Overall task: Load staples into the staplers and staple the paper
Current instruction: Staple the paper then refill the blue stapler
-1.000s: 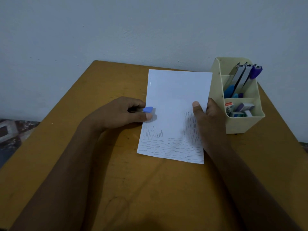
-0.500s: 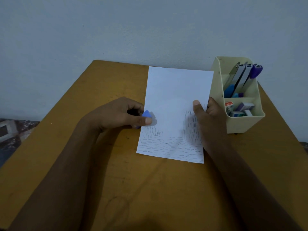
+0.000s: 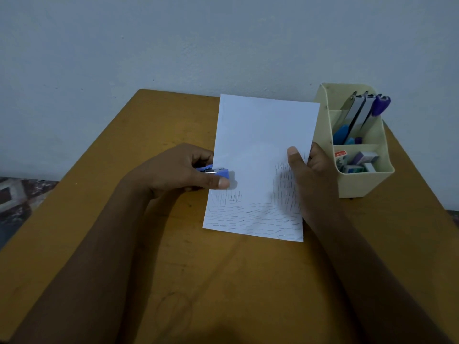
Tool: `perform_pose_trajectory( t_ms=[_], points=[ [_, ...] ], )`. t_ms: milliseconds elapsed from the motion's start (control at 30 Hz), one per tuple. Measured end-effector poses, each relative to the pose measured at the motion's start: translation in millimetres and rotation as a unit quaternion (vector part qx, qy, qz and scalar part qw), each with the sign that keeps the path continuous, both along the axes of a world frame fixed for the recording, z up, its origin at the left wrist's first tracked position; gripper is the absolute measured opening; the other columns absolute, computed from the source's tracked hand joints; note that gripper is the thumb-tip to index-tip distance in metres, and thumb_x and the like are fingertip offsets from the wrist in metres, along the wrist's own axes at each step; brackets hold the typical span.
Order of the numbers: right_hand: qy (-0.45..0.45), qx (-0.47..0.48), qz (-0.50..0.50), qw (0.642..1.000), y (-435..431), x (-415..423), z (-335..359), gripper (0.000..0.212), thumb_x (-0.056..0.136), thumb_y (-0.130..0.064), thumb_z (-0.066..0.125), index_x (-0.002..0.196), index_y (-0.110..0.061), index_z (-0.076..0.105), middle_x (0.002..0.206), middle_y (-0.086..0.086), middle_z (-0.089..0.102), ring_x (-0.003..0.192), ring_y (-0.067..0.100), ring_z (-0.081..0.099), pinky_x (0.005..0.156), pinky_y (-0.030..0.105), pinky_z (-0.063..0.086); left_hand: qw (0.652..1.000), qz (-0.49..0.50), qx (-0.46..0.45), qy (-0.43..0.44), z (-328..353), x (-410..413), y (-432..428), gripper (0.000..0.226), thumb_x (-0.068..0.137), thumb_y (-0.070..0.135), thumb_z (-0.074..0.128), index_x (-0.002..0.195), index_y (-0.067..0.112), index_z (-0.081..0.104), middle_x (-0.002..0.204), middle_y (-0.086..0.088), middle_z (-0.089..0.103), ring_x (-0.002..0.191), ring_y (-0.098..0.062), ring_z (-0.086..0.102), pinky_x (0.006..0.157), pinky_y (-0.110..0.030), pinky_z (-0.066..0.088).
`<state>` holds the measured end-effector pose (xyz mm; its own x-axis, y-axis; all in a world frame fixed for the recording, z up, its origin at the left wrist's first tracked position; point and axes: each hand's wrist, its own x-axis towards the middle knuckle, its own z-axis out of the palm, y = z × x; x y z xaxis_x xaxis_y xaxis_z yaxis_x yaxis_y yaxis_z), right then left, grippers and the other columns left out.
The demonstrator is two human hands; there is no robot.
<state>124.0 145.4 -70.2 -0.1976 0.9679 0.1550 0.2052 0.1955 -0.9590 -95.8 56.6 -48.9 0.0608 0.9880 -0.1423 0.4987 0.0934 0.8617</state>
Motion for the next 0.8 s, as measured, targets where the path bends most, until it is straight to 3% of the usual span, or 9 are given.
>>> perform_pose_trajectory(
  t_ms=[67, 133, 300, 500, 667, 800],
  points=[
    [0.002, 0.001, 0.001, 1.000, 0.1, -0.1, 0.0, 0.017, 0.097, -0.029, 0.047, 0.111, -0.025, 0.055, 0.102, -0.020, 0.059, 0.092, -0.009, 0.055, 0.075, 0.003, 0.043, 1.000, -0.004, 0.003, -0.009, -0.3, -1.1, -0.5, 0.058, 0.067, 0.054, 0.074, 0.100, 0.007, 0.069, 0.100, -0.007, 0.073, 0.073, -0.036, 0.061, 0.058, -0.026, 0.043],
    [0.003, 0.005, -0.001, 1.000, -0.1, -0.1, -0.2, 0.018, 0.097, -0.030, 0.047, 0.113, -0.024, 0.055, 0.102, -0.020, 0.058, 0.090, -0.010, 0.054, 0.073, 0.000, 0.042, 0.999, -0.008, 0.002, -0.034, 0.9, -0.8, -2.1, 0.044, 0.072, 0.046, 0.076, 0.096, 0.010, 0.071, 0.097, -0.006, 0.073, 0.065, -0.026, 0.054, 0.053, -0.020, 0.040],
    [0.005, 0.034, -0.007, 0.999, -0.4, 0.6, -0.2, 0.017, 0.096, -0.029, 0.048, 0.112, -0.024, 0.055, 0.106, -0.018, 0.060, 0.092, -0.010, 0.055, 0.076, -0.001, 0.042, 0.998, -0.025, -0.004, -0.058, 3.2, 2.3, -3.9, 0.024, 0.077, 0.033, 0.076, 0.097, 0.018, 0.074, 0.104, 0.001, 0.073, 0.071, -0.025, 0.054, 0.050, -0.015, 0.039],
    [0.015, 0.052, 0.001, 0.999, -0.9, 1.9, 0.6, 0.016, 0.096, -0.028, 0.049, 0.111, -0.024, 0.054, 0.106, -0.017, 0.061, 0.098, -0.004, 0.058, 0.082, 0.007, 0.047, 0.999, -0.015, 0.009, -0.033, 0.2, 7.4, 0.0, 0.047, 0.066, 0.049, 0.072, 0.099, 0.015, 0.073, 0.099, -0.002, 0.073, 0.078, -0.040, 0.058, 0.057, -0.028, 0.039],
    [0.023, 0.059, -0.001, 0.998, -0.9, 1.3, -0.3, 0.014, 0.096, -0.028, 0.049, 0.110, -0.027, 0.051, 0.102, -0.024, 0.058, 0.093, -0.012, 0.056, 0.080, 0.002, 0.044, 1.000, 0.000, 0.014, -0.025, 1.2, 12.8, 0.2, 0.029, 0.073, 0.044, 0.078, 0.091, 0.022, 0.074, 0.089, 0.006, 0.074, 0.067, -0.022, 0.055, 0.054, -0.026, 0.036],
    [0.033, 0.073, -0.006, 0.997, -1.7, 0.9, 0.5, 0.013, 0.096, -0.025, 0.049, 0.109, -0.024, 0.052, 0.103, -0.017, 0.060, 0.097, -0.004, 0.058, 0.084, 0.008, 0.046, 1.000, 0.009, -0.001, -0.022, 4.5, 15.5, -0.3, 0.037, 0.069, 0.038, 0.072, 0.098, 0.015, 0.073, 0.093, 0.008, 0.075, 0.078, -0.027, 0.068, 0.064, -0.033, 0.045]
  ],
)
